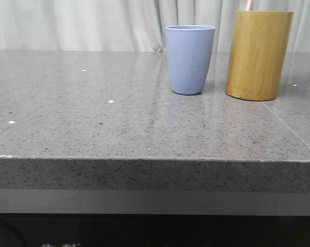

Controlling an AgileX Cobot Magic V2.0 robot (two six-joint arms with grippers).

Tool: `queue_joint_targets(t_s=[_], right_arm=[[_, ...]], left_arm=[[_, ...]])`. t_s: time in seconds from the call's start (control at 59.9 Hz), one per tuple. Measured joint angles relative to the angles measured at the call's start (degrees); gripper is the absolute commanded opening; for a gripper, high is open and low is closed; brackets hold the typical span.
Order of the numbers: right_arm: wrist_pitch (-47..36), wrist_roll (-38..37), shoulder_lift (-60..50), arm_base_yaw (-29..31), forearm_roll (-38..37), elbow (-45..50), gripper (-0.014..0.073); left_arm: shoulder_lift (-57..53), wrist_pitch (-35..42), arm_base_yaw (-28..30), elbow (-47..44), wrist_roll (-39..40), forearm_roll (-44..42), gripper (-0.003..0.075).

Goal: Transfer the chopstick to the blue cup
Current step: 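Carry the pink chopstick over the blue cup and lower it in, then open the right gripper and withdraw it from the chopstick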

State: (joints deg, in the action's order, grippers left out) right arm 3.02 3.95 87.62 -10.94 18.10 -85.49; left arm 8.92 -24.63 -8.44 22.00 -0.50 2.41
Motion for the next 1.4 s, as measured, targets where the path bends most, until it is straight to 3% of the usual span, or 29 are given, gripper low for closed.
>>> queue_joint_targets(t_s=[0.434, 0.852, 0.935, 1.152, 1.403], right_arm=[[1.76, 0.0, 1.17, -8.5, -3.66, -7.64, 0.0006], [2.44, 0.0, 14.34, -8.73, -3.85, -7.64, 0.0011], [3.28, 0.0, 15.03, -8.73, -3.85, -7.64, 0.0053], [3.66, 0.0, 15.13, -8.73, -3.85, -7.64, 0.0257], [7.92, 0.0, 11.33, -8.73, -3.85, -8.29, 0.0261]], left_arm=[[0.0, 0.0, 0.0, 0.0, 0.0, 0.0, -0.0019], [0.0, 0.0, 0.0, 0.0, 0.0, 0.0, -0.0019], [0.0, 0.0, 0.0, 0.0, 0.0, 0.0, -0.0019], [0.0, 0.0, 0.0, 0.0, 0.0, 0.0, -0.0019], [0.0, 0.0, 0.0, 0.0, 0.0, 0.0, -0.0019]])
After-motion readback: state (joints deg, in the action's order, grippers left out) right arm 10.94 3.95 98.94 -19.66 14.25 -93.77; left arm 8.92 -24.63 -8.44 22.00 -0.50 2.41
